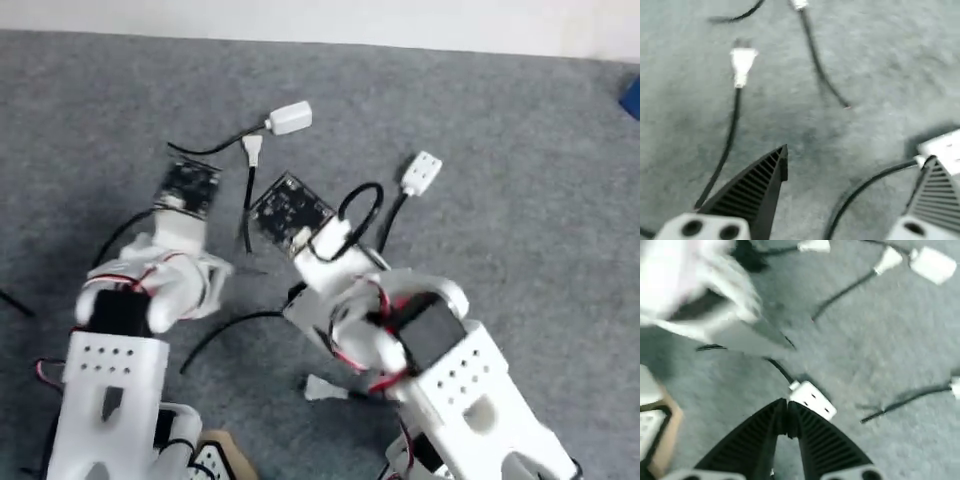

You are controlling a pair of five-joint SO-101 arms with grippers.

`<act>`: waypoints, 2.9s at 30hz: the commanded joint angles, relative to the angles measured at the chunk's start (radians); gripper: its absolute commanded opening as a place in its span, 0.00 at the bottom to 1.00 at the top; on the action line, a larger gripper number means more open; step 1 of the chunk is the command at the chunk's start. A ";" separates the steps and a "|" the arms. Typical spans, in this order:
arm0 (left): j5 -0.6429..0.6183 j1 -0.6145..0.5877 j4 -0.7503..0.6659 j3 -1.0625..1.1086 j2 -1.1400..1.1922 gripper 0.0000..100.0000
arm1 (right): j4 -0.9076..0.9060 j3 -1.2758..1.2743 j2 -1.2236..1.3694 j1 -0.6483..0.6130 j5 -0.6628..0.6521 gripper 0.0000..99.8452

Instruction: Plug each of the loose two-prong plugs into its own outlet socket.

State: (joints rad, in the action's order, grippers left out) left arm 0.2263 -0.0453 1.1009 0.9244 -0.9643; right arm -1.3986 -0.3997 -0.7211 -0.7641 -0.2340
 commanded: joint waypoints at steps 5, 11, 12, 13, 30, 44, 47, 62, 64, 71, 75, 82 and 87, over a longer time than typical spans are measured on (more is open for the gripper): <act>-0.012 -0.048 -0.014 -0.035 -0.008 0.40 | -0.030 -0.050 0.125 0.097 -0.196 0.01; -0.012 -0.128 -0.012 -0.035 -0.007 0.40 | 0.025 -0.406 0.140 0.039 -0.431 0.05; -0.011 -0.148 -0.011 -0.035 -0.007 0.40 | 0.064 -0.464 0.133 0.038 -0.454 0.07; -0.009 -0.170 -0.012 -0.035 -0.007 0.40 | 0.105 -0.512 0.127 0.036 -0.470 0.10; 0.057 -0.320 -0.017 -0.035 -0.007 0.40 | 0.371 -0.707 0.111 -0.143 -0.201 0.16; 0.141 -0.467 -0.094 0.001 -0.007 0.40 | 0.306 -0.691 0.110 -0.182 -0.170 0.16; 0.141 -0.467 -0.133 0.038 -0.007 0.40 | 0.188 -0.579 0.111 -0.177 -0.218 0.16; 0.141 -0.467 -0.160 0.045 -0.007 0.40 | 0.110 -0.570 0.111 -0.311 -0.212 0.16; 0.141 -0.467 -0.160 0.045 -0.007 0.40 | 0.110 -0.570 0.111 -0.325 -0.204 0.16; 0.141 -0.467 -0.160 0.044 -0.007 0.40 | 0.108 -0.576 0.120 -0.329 -0.204 0.16; 0.141 -0.467 -0.160 0.044 -0.007 0.40 | 0.108 -0.578 0.122 -0.329 -0.207 0.21; 0.141 -0.467 -0.160 0.044 -0.007 0.40 | 0.170 -0.648 0.122 -0.323 -0.245 0.24; 0.141 -0.467 -0.160 0.045 -0.007 0.40 | 0.229 -0.690 0.122 -0.325 -0.242 0.24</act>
State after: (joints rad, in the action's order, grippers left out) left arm 0.3583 -0.5040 0.9628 0.9766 -0.9643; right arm -1.2022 -1.0871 -0.5953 -1.0833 -0.4657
